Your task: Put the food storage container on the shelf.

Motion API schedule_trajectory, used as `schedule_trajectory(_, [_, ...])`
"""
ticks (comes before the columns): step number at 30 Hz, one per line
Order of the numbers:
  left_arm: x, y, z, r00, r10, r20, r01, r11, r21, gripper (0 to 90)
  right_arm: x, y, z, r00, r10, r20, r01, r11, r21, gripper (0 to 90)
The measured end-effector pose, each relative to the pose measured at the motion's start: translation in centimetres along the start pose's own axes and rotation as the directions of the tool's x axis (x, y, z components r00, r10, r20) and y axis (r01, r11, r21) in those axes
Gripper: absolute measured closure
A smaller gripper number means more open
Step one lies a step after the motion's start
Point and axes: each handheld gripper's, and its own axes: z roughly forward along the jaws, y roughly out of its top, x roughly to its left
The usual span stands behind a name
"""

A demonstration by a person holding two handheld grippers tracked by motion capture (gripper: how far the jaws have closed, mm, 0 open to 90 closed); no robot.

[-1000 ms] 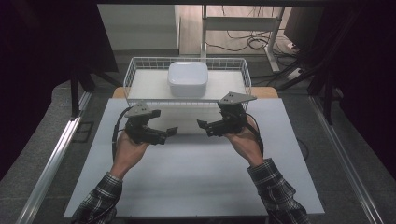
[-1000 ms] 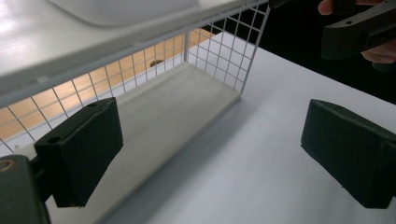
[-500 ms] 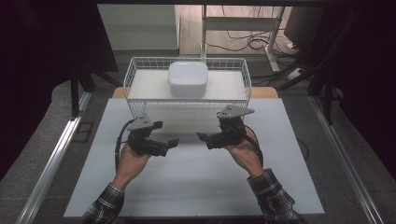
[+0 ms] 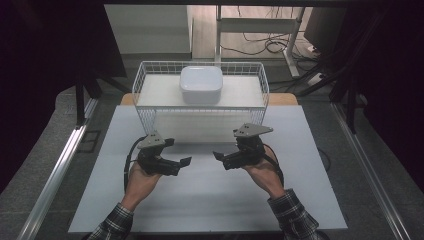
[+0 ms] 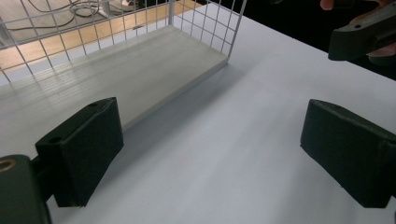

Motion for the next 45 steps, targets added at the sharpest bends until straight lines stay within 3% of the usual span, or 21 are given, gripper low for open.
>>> schedule_trajectory(9, [-0.1, -1.7, -0.6, 0.9994, -0.036, -0.001, 0.036, 0.9993, 0.006, 5.6, 0.1, -2.0, -0.9, 0.9993, 0.035, 0.015, -0.036, 0.999, 0.016, 0.0])
schedule_trajectory(15, [-0.5, -2.5, -1.4, 0.9995, -0.026, -0.019, 0.026, 0.9996, 0.011, 5.6, -0.2, -2.9, -1.9, 0.9970, 0.069, 0.035, -0.070, 0.997, 0.025, 0.0])
schedule_trajectory(28, [-0.1, -5.4, -3.2, 0.9969, -0.056, -0.055, 0.057, 0.9981, 0.023, 5.8, 0.2, -4.8, -2.8, 0.9977, 0.053, 0.041, -0.055, 0.997, 0.054, 0.0])
schedule_trajectory(37, [-0.1, -7.1, -3.9, 0.9943, -0.047, -0.096, 0.051, 0.9980, 0.037, 5.0, 0.0, -6.5, -3.5, 0.9957, 0.063, 0.067, -0.067, 0.996, 0.059, 0.0])
schedule_trajectory(45, [-0.2, -8.3, -4.4, 0.9932, -0.047, -0.106, 0.052, 0.9973, 0.051, 4.6, 0.0, -8.3, -4.0, 0.9943, 0.066, 0.084, -0.072, 0.995, 0.069, 0.0])
